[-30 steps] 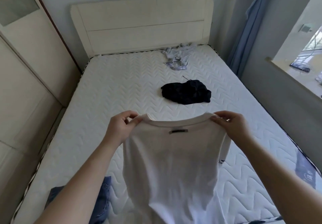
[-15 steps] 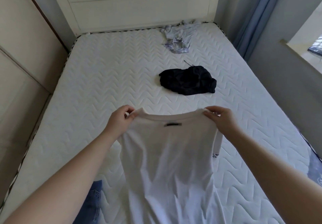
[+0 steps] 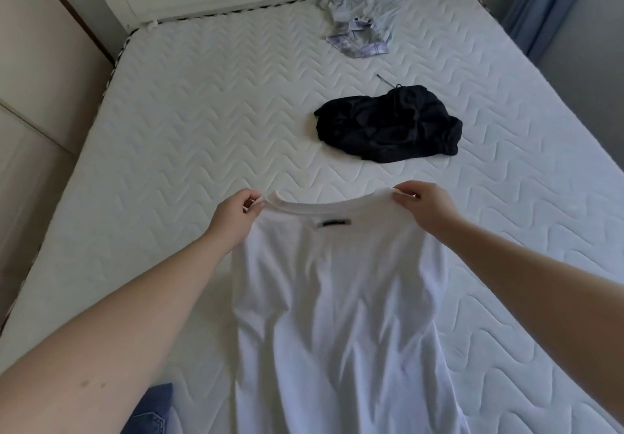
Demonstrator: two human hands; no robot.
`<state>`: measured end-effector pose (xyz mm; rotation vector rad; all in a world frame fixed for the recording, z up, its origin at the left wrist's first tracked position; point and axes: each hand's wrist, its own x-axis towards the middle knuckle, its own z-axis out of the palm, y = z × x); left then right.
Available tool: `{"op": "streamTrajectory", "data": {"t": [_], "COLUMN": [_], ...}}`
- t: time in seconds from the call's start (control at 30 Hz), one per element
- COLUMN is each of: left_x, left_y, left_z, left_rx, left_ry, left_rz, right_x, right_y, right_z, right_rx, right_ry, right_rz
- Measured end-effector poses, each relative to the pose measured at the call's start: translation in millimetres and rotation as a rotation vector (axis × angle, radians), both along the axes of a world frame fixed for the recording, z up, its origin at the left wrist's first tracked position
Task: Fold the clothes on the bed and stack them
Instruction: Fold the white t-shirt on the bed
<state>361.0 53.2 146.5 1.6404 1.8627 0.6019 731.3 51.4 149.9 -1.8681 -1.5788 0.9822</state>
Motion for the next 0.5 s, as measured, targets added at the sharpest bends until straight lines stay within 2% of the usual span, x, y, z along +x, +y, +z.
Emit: {"op": "streamTrajectory", "data": {"t": [0.27,0.5], "left_x": [-10,-4], "left_y": [50,92], "left_z": [-91,-152], "left_rx": [-0.003,0.000], "left_ry": [0.119,0.128], "left_rz": [0.021,0.023], "right_x": [-9,-10], "right_y": [52,97], "right_z": [-99,-149], "right_rx": [0.016,0.040], "right_ry": [-0.082,-0.229], "right_rz": [-0.050,-0.026]}}
